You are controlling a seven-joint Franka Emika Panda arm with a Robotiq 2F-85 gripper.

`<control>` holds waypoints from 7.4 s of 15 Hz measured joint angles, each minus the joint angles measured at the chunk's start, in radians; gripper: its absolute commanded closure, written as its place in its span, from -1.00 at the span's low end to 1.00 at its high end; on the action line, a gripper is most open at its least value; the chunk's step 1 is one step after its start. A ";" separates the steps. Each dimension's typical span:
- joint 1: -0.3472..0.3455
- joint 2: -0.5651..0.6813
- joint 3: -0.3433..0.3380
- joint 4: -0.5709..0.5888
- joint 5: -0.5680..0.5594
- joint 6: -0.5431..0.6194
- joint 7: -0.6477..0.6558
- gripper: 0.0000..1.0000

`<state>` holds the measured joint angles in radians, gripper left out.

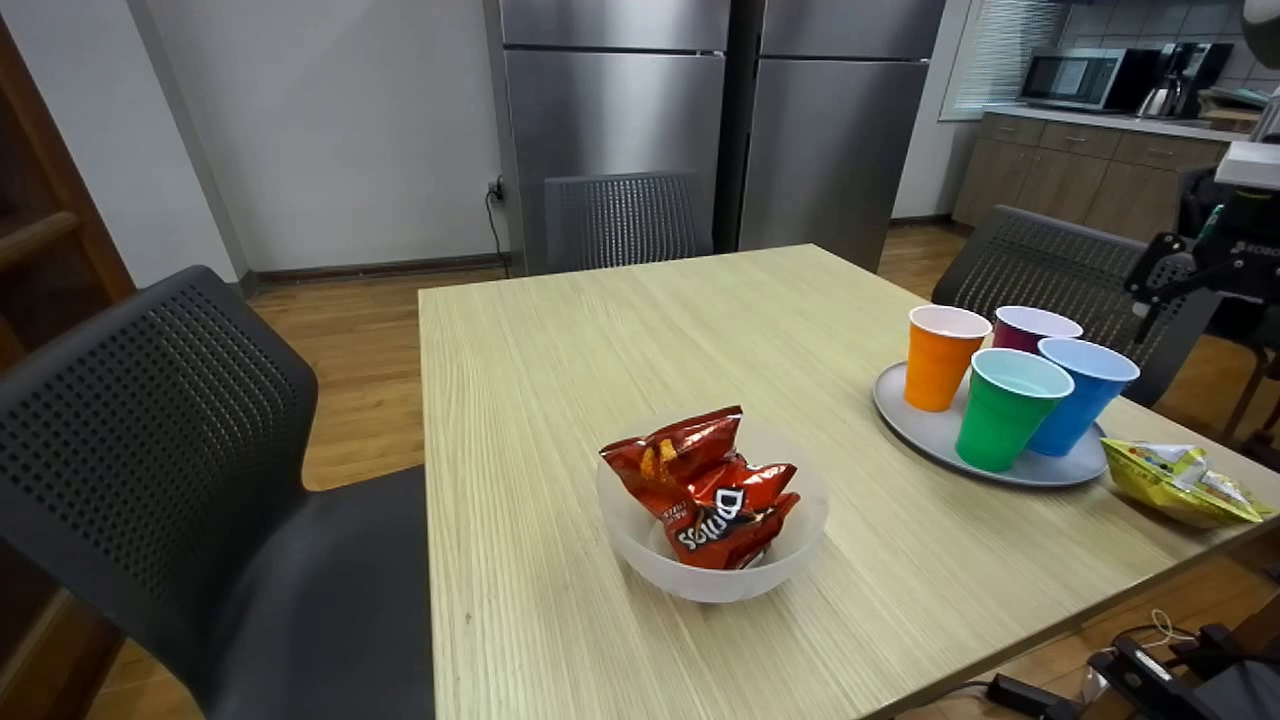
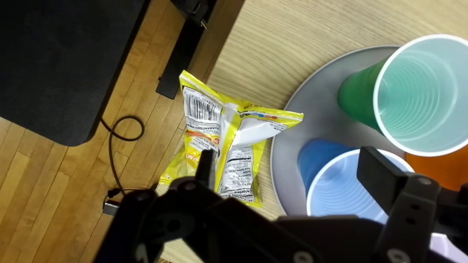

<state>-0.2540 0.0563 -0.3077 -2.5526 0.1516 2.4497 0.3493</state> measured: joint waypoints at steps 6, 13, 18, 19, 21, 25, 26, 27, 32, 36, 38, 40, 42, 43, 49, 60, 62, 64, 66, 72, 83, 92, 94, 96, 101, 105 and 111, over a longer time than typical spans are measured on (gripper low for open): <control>0.000 0.002 0.000 0.000 0.000 0.001 0.000 -1.00; -0.008 0.063 -0.007 0.001 0.087 0.027 0.001 -1.00; -0.039 0.114 -0.029 0.013 0.125 0.028 0.001 -1.00; -0.045 0.123 -0.034 0.018 0.127 0.028 0.001 -1.00; -0.052 0.144 -0.042 0.029 0.129 0.028 0.001 -1.00; -0.058 0.216 -0.044 0.067 0.153 0.028 0.001 -1.00; -0.058 0.236 -0.044 0.078 0.161 0.028 0.001 -1.00; -0.058 0.257 -0.044 0.090 0.166 0.028 0.001 -1.00; -0.058 0.346 -0.043 0.151 0.175 0.028 0.004 -1.00; -0.058 0.391 -0.043 0.183 0.175 0.028 0.004 -1.00; -0.058 0.405 -0.043 0.192 0.175 0.028 0.004 -0.45; -0.058 0.416 -0.043 0.198 0.175 0.028 0.004 -0.16; -0.058 0.423 -0.043 0.202 0.175 0.028 0.004 0.16; -0.058 0.425 -0.043 0.203 0.175 0.028 0.004 0.33; -0.059 0.425 -0.044 0.205 0.175 0.028 0.004 1.00; -0.061 0.408 -0.048 0.174 0.170 0.031 0.000 1.00; -0.061 0.389 -0.048 0.143 0.165 0.040 -0.002 1.00; -0.060 0.363 -0.048 0.105 0.159 0.058 -0.006 1.00; -0.057 0.331 -0.048 0.061 0.148 0.077 -0.007 1.00; -0.031 0.223 -0.048 -0.067 0.098 0.136 -0.007 1.00; 0.055 0.082 -0.017 -0.185 0.064 0.187 -0.007 1.00; 0.060 0.036 -0.003 -0.185 0.064 0.189 -0.007 1.00; 0.060 0.024 0.000 -0.185 0.064 0.189 -0.007 1.00; 0.060 0.012 0.007 -0.185 0.064 0.189 -0.007 1.00; 0.060 -0.020 0.028 -0.193 0.064 0.189 -0.007 1.00; 0.061 -0.058 0.051 -0.214 0.064 0.189 -0.007 1.00; 0.075 -0.087 0.089 -0.219 0.065 0.188 -0.007 1.00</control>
<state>-0.1788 -0.0306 -0.2183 -2.7715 0.2166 2.6381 0.3426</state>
